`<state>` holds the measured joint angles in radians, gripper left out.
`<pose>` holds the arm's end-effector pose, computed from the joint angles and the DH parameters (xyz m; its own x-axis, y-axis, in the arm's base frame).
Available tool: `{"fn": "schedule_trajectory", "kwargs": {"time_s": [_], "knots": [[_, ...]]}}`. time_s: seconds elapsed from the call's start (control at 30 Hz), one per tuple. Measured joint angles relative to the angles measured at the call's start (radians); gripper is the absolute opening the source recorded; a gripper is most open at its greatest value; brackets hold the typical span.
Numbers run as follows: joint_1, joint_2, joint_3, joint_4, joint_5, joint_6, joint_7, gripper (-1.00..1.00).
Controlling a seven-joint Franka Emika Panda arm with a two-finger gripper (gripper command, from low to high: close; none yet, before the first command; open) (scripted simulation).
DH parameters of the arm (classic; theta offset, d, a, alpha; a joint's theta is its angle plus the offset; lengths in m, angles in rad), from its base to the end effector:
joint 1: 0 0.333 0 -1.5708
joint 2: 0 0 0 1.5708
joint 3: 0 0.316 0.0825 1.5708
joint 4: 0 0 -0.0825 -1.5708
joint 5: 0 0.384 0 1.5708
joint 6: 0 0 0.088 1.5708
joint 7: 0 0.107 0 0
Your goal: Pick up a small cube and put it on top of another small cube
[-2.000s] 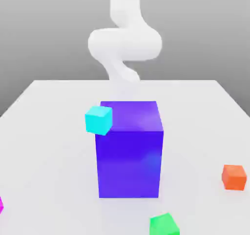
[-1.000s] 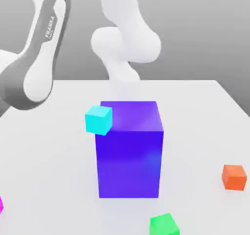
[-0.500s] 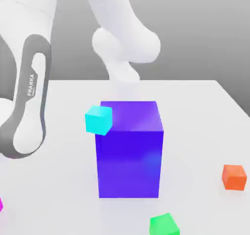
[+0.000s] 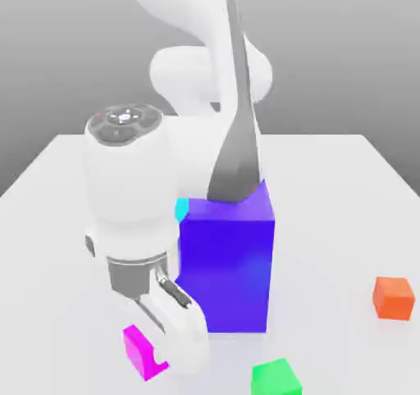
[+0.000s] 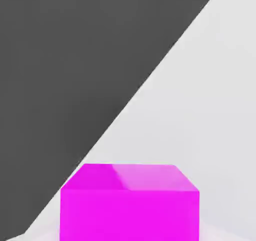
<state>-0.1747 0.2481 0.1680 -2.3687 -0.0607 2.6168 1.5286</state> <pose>0.5097 -0.0001 0.2229 0.0828 -0.9965 -0.0102 -0.9966 -0.0827 -0.0051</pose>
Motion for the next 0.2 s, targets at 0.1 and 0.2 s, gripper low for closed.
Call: {"fn": "schedule_trajectory", "kwargs": {"time_s": [0.1,0.2], "knots": [[0.099,0.091,0.028,0.009,-0.085,0.074,0.017,1.0],[0.099,0.091,0.028,0.009,-0.085,0.074,0.017,1.0]]}}
